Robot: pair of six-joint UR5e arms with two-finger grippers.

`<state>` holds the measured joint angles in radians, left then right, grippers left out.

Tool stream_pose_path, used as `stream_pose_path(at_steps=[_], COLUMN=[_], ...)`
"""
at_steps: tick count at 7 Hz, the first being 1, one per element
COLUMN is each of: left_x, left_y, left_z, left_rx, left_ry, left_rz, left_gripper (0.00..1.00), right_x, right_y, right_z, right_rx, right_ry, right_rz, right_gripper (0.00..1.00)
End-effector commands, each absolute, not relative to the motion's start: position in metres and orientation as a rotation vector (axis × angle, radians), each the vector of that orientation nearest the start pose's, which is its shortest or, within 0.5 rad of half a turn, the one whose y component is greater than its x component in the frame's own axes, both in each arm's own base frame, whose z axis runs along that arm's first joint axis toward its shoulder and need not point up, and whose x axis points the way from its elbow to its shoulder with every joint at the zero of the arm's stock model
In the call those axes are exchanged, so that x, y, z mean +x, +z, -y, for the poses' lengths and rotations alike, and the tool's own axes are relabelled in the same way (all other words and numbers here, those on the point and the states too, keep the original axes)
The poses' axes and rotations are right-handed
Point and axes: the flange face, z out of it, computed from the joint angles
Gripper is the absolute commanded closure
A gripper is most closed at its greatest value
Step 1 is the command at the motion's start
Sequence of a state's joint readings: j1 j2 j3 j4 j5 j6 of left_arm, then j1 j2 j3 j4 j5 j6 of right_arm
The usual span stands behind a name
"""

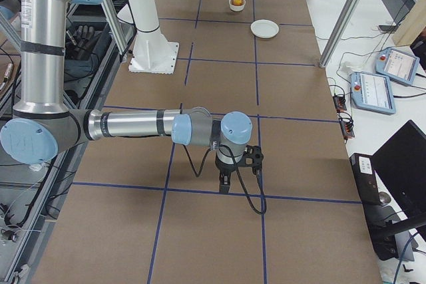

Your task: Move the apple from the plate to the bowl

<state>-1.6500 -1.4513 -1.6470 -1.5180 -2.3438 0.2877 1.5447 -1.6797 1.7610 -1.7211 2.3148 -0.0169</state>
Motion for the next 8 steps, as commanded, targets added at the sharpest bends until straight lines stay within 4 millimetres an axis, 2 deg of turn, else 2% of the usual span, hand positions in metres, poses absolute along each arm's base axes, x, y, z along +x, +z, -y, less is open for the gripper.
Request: stream_pose_path(at_steps=[1, 3, 6, 8], left_x=[-0.099, -0.101, -0.1, -0.1], left_y=[0.667, 0.65, 0.639, 0.616], left_z=[0.433, 0.434, 0.433, 0.434], left_rx=[0.041, 0.047, 0.068, 0.112], left_ry=[0.08, 0.031, 0.042, 0.059], left_rz=[-0.77, -0.725, -0.729, -0.724], left_gripper=[0.0, 0.0, 0.0, 0.0], right_x=[0.054, 0.054, 0.055, 0.054], right_y=[0.633, 0.633, 0.633, 0.633], right_z=[0.441, 0.441, 0.441, 0.441], right_rx=[-0.069, -0.069, -0.069, -0.069], right_ry=[-0.015, -0.015, -0.014, -0.015], right_rz=[0.743, 0.743, 0.743, 0.743], right_gripper=[0.0, 0.0, 0.0, 0.0])
